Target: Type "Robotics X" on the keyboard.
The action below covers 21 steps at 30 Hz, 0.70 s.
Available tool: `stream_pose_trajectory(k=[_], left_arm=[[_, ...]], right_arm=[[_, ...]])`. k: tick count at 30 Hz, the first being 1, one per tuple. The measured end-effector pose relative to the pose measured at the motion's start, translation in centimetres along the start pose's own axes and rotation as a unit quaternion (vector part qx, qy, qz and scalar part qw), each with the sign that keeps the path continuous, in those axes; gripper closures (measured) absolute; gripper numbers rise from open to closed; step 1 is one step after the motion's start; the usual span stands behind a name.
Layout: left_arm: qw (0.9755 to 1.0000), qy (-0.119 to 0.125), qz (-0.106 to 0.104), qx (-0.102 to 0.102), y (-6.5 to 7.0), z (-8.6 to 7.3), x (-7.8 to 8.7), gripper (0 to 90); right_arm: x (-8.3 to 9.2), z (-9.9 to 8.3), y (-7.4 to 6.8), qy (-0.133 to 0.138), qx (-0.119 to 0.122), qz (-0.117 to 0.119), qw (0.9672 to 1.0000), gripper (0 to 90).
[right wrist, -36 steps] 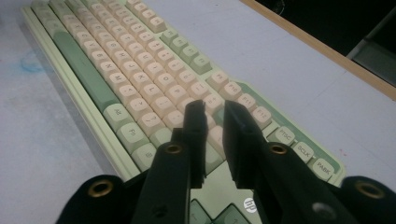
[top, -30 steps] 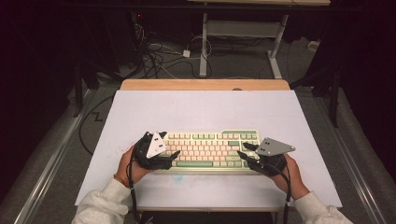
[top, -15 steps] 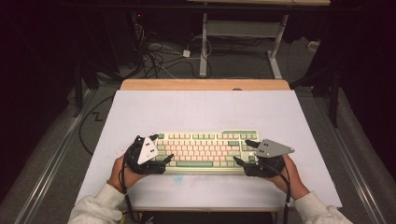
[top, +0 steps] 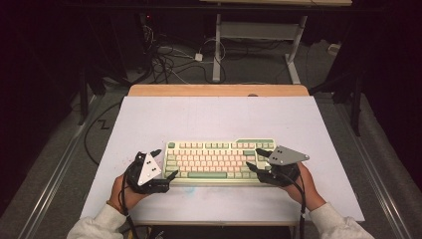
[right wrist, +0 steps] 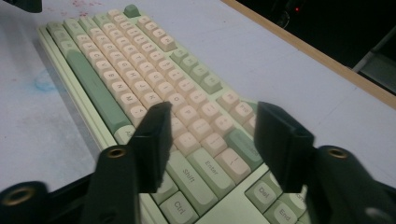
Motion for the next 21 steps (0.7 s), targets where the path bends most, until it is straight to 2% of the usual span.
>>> stream_pose_trajectory(k=[5, 9, 11, 13, 18, 21], left_arm=[[1.0000, -0.009, -0.003, 0.003, 0.1, -0.6, 0.1, 16.1], [0.9998, -0.018, -0.002, -0.004, 0.4, -0.9, 0.1, 16.1], [0.9997, -0.021, 0.003, -0.009, 0.5, -1.0, 0.2, 16.2], [0.9998, -0.018, -0.002, -0.007, 0.5, -1.1, 0.3, 16.2], [0.9997, -0.021, 0.005, -0.007, 0.4, -1.3, 0.5, 16.2], [0.9997, -0.024, 0.002, -0.005, 0.4, -1.5, 0.5, 16.2]], right_arm=[[-0.4, 0.2, 0.1, -0.004, 0.004, 0.009, 0.9999, 70.8], [-0.9, 0.5, 0.1, -0.013, 0.009, 0.024, 0.9996, 89.3], [-1.3, 0.7, 0.1, -0.021, 0.014, 0.030, 0.9992, 90.0], [-1.7, 0.9, 0.2, -0.027, 0.016, 0.030, 0.9991, 90.0], [-2.8, 1.4, 0.4, -0.037, 0.013, 0.032, 0.9987, 90.0], [-3.5, 1.7, 0.5, -0.040, 0.013, 0.033, 0.9986, 90.0]])
Point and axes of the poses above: each handheld gripper's, and its own axes: x roughly backward along the jaws, z roughly out of its top, y roughly to its right, the point moved 3 cm from there along -x, roughly forward along the jaws, and after that the axes turned 6 degrees about z, right-handed, at the moved point
